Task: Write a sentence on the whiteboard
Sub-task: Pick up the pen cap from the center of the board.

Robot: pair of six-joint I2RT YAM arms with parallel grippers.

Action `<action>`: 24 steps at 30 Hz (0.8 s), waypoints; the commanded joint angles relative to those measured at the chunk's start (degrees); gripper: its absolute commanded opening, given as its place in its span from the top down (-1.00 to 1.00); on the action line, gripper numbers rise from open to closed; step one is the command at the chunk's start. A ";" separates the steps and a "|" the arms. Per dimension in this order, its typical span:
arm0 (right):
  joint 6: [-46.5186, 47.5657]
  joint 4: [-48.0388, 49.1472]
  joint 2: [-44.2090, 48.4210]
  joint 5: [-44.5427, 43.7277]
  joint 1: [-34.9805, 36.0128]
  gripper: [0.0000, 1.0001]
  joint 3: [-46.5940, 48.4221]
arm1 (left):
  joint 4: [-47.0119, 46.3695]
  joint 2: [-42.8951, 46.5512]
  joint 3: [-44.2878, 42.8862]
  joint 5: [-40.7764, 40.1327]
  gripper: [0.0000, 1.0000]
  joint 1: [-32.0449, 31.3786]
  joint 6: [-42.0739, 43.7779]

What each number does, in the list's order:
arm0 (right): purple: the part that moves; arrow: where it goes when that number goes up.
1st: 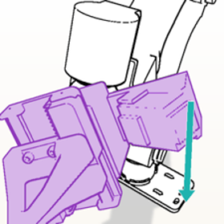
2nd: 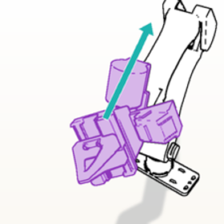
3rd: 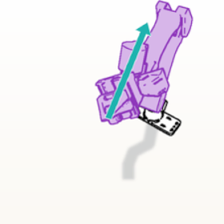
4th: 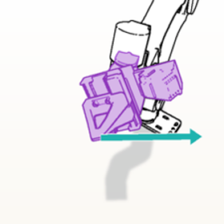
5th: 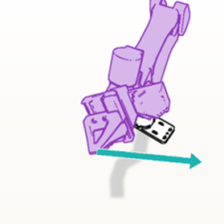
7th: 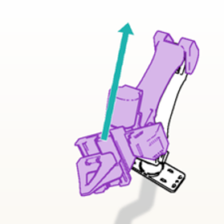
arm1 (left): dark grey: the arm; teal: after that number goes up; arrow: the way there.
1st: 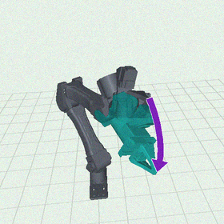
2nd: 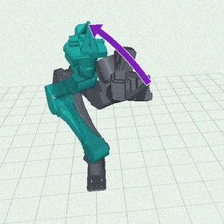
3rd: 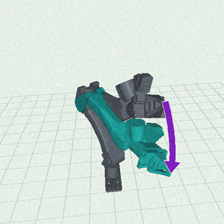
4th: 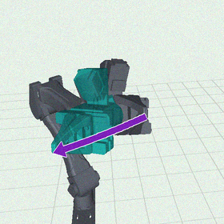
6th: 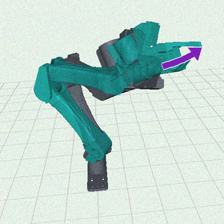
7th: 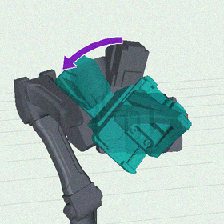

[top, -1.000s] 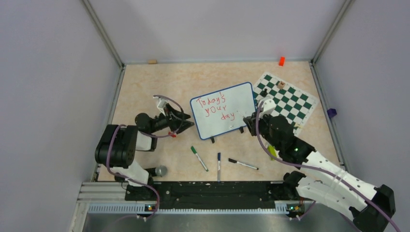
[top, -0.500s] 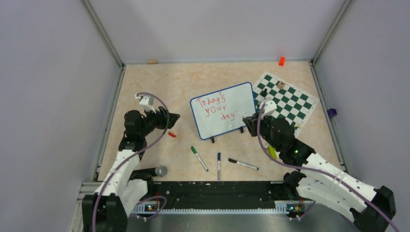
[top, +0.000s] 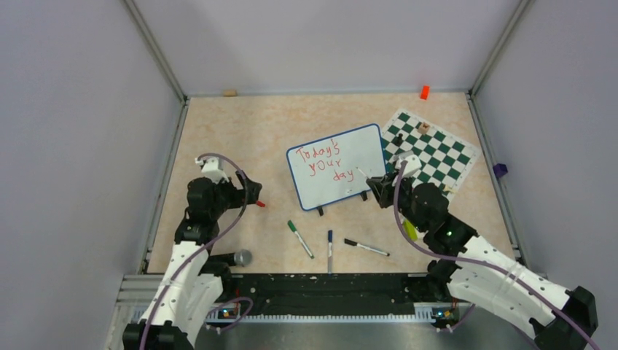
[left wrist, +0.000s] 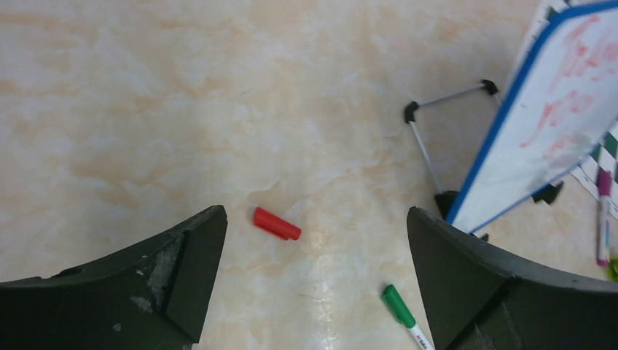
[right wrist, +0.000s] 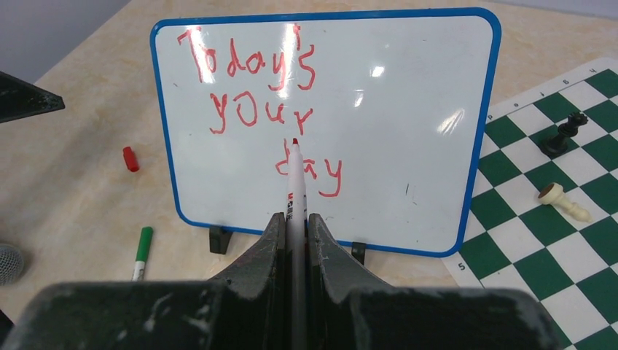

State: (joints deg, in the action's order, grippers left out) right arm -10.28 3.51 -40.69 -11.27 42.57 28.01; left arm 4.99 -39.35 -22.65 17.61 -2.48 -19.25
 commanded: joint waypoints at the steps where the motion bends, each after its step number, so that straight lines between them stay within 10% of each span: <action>1: -0.51 2.47 2.96 -0.52 -0.42 1.00 -0.54 | 7.26 -1.91 -4.30 -16.37 -0.98 0.02 -4.89; 7: -0.68 2.62 4.63 -0.73 -0.56 1.00 -1.26 | 4.06 1.31 -0.74 -20.68 -0.98 0.02 -4.57; 10: -0.77 2.82 4.64 -0.38 -0.55 1.00 -1.37 | 15.67 2.87 -1.22 -42.14 -0.97 0.29 -22.38; 19: -1.22 3.68 5.06 0.69 -0.64 1.00 -2.09 | 6.82 -3.77 -1.00 -13.74 -0.97 0.64 -15.31; 24: -1.40 3.77 5.10 0.72 -0.62 1.00 -2.50 | 9.53 -10.10 -1.93 -14.42 -0.97 0.54 -27.90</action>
State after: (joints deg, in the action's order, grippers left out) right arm -10.76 4.69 -36.38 -11.03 42.57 25.87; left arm 15.07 -46.04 -23.77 -0.62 -1.93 -39.18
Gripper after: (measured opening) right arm 0.088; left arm 0.986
